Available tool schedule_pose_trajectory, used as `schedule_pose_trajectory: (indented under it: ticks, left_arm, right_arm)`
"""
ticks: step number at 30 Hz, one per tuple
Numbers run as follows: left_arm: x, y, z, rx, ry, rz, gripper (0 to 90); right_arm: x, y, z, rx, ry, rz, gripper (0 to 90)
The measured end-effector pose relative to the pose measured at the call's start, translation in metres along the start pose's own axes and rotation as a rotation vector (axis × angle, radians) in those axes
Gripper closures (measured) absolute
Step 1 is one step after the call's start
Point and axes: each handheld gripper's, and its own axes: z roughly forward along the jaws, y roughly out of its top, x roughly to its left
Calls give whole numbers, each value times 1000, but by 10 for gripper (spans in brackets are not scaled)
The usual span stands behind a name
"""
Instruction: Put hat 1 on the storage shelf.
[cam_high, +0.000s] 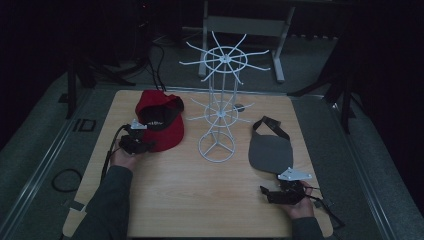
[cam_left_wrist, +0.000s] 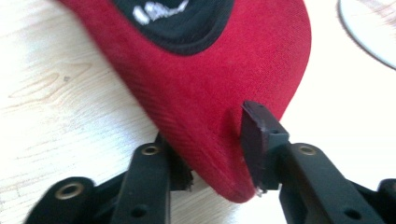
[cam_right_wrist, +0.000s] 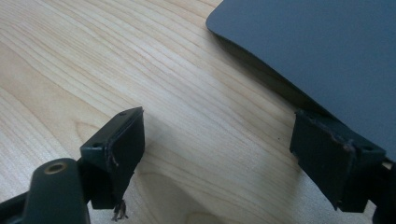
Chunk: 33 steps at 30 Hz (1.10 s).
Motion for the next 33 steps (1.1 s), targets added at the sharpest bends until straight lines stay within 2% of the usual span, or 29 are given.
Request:
schedule_pose_trajectory:
  ticks: [5,6,7,13,33]
  left_arm:
    - [-2,-4,-7,-18,-25,7,801]
    - [-2,-5,-9,-22,-29,12,801]
    - [-8,-8,-9,-21,-2,60,853]
    - [-6,-17,-10,-63,-29,15,857]
    - [-6,-16,-15,-119,-4,4,861]
  right_arm:
    - [0,0,0,0,0,0,177]
    - [0,0,0,0,0,0,177]
    - [0,0,0,0,0,1,177]
    - [0,0,0,0,0,1,177]
    - [0,0,0,0,0,1,177]
